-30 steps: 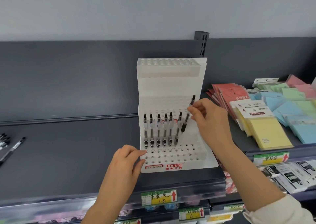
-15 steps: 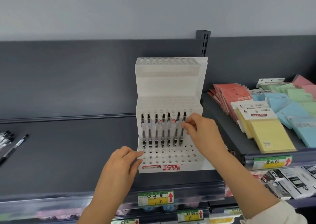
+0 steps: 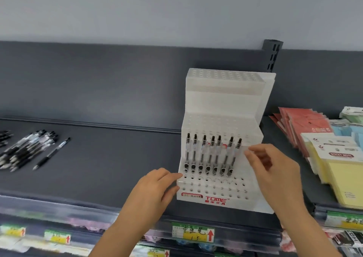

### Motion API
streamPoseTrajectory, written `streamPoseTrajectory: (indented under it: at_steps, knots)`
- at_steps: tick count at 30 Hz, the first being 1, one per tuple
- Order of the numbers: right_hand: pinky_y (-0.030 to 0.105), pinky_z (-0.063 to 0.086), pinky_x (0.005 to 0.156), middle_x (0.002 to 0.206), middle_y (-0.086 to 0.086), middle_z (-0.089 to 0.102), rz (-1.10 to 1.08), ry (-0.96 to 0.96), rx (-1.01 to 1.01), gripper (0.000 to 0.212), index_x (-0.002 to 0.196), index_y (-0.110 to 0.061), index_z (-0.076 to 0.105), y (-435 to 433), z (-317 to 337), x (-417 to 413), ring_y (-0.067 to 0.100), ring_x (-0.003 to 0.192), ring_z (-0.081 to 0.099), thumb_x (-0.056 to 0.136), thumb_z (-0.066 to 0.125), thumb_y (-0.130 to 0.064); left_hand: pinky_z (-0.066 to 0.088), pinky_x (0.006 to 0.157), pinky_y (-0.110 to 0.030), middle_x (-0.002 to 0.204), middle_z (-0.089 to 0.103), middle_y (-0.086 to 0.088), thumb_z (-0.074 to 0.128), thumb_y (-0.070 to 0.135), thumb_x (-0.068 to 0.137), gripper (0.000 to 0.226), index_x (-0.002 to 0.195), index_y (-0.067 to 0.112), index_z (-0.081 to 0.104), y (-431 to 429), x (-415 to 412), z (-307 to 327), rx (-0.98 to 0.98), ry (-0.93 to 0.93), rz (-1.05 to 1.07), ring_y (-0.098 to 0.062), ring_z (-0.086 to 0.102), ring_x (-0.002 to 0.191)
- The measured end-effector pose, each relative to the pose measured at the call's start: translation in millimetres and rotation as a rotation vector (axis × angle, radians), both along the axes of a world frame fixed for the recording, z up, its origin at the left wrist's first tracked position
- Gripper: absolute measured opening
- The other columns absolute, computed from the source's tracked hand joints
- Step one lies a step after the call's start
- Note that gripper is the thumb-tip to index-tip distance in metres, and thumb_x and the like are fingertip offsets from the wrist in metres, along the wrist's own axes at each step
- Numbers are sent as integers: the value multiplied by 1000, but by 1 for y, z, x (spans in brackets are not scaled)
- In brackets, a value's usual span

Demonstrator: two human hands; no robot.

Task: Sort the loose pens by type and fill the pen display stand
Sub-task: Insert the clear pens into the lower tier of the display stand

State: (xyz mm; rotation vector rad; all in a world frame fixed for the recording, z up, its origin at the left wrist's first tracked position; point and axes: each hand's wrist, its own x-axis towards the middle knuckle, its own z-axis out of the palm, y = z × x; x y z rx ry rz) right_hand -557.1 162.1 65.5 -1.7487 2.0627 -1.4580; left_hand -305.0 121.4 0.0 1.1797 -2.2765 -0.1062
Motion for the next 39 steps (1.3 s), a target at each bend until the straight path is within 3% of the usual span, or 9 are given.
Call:
streamPoseTrajectory:
  at_steps: [2, 5, 10, 14, 17, 20, 23, 32, 39]
  knots:
    - [9, 44, 64, 78, -21, 61, 53, 9, -43, 4, 89, -28, 63, 1, 4, 14, -1, 72, 60, 85, 62, -27, 52, 71, -21, 93, 60, 16, 46, 41, 88, 32, 115, 31, 60, 2, 14, 5, -9, -4, 28, -3, 58, 81]
    - [1, 41, 67, 78, -20, 61, 158, 18, -68, 6, 89, -28, 62, -3, 6, 53, -5, 83, 57, 84, 60, -25, 53, 70, -28, 95, 60, 14, 43, 41, 87, 32, 113, 31, 58, 6, 55, 3, -12, 20, 124, -8, 59, 83]
    - [10, 40, 62, 81, -24, 60, 313, 61, 22, 6, 88, -36, 59, -20, 5, 136, -5, 75, 58, 86, 59, -31, 52, 65, -23, 94, 61, 12, 43, 42, 86, 37, 110, 25, 66, 14, 151, -1, -7, 8, 314, -7, 58, 79]
    - [14, 44, 73, 89, -23, 60, 348, 62, 115, 14, 101, -30, 63, -45, -12, 210, -6, 84, 57, 88, 59, -33, 54, 68, -29, 102, 63, 8, 58, 35, 87, 29, 111, 21, 66, 18, 240, -3, -27, -6, 444, -14, 63, 86]
    - [27, 49, 81, 95, -19, 61, 348, 103, 178, 23, 107, -25, 64, -66, -29, 276, 0, 89, 58, 88, 60, -35, 56, 71, -33, 103, 66, 3, 57, 38, 88, 32, 109, 16, 67, 19, 312, 1, -62, -37, 504, -18, 65, 85]
    - [30, 49, 87, 106, -15, 60, 383, 186, 245, 31, 116, -24, 60, -83, -42, 339, 5, 100, 57, 89, 57, -38, 56, 70, -37, 102, 67, -2, 47, 41, 85, 42, 106, 13, 69, 17, 382, 4, -83, -88, 555, -23, 65, 80]
    - [30, 46, 90, 116, -11, 57, 411, 273, 310, 37, 123, -23, 55, -98, -46, 385, 8, 108, 53, 91, 52, -41, 55, 73, -38, 103, 68, -2, 41, 43, 83, 47, 107, 14, 69, 13, 432, 9, -83, -147, 583, -24, 65, 88]
    - [29, 46, 88, 123, -5, 55, 423, 475, 395, 41, 130, -22, 48, -147, -38, 459, 15, 115, 50, 94, 48, -41, 55, 72, -42, 104, 65, 0, 44, 40, 83, 42, 108, 15, 67, -39, 492, 8, -114, -200, 510, -25, 63, 93]
    - [33, 41, 97, 136, -1, 47, 469, 368, 457, 53, 139, -20, 38, -189, -47, 500, 18, 128, 40, 93, 49, -44, 51, 80, -40, 114, 62, 1, 39, 49, 84, 49, 114, 18, 63, -104, 492, 7, -44, -282, 494, -21, 57, 108]
